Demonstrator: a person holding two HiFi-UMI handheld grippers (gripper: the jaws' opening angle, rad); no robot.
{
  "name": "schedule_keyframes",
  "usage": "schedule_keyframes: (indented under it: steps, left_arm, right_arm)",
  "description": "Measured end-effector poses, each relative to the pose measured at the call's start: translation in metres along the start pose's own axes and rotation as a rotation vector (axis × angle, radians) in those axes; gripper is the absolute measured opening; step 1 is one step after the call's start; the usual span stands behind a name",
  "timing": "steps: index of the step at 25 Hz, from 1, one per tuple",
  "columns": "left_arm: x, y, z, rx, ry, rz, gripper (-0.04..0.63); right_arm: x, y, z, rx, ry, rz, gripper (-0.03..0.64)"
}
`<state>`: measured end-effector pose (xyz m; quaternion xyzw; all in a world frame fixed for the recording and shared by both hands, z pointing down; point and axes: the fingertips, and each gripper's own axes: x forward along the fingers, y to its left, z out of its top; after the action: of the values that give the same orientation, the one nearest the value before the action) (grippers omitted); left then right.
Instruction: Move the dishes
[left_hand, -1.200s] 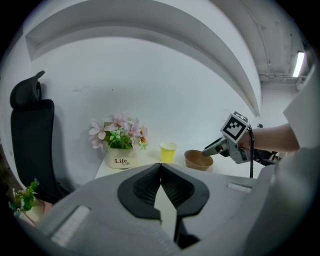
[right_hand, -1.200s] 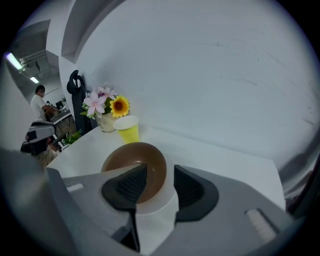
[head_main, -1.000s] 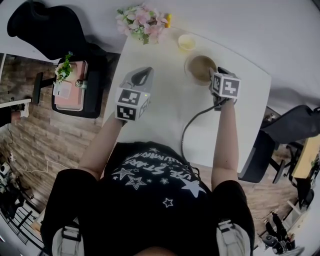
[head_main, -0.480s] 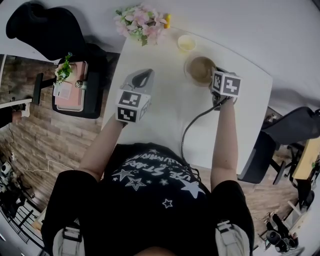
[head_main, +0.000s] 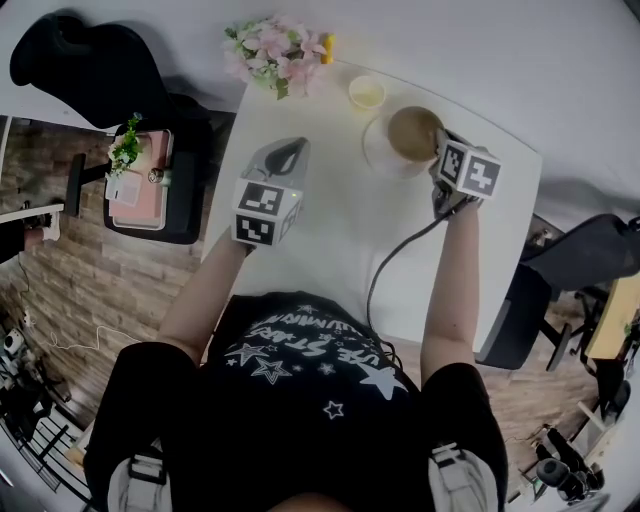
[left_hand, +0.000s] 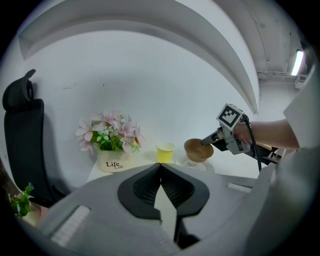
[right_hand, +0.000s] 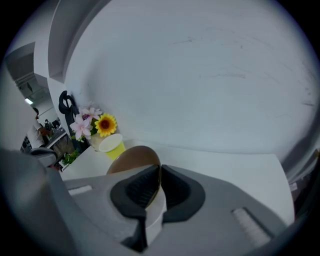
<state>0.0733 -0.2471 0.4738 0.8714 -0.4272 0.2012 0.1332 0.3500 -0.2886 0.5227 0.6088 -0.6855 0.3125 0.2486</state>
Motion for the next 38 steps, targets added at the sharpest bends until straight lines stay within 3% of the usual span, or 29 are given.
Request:
schedule_keyframes:
  steps: [7, 19, 32, 38]
  left_arm:
    - [0.019, -0.004, 0.009, 0.018, -0.003, -0.005, 0.011]
    - [0.041, -0.003, 0.002, 0.018, 0.038, 0.012, 0.011]
    - [0.042, -0.013, 0.000, 0.029, 0.059, 0.019, 0.011]
    - [0.040, -0.014, 0.001, 0.033, 0.056, 0.033, 0.011]
  right_arm:
    - [0.006, -0.033, 0.027, 0.043, -0.085, -0.040, 0.020]
    - [0.043, -0.067, 0.024, 0.189, -0.090, -0.031, 0.020]
    - [0.055, -0.078, 0.016, 0.189, -0.062, -0.042, 0.042]
    - [0.055, -0.077, 0.019, 0.152, -0.064, -0.048, 0.114]
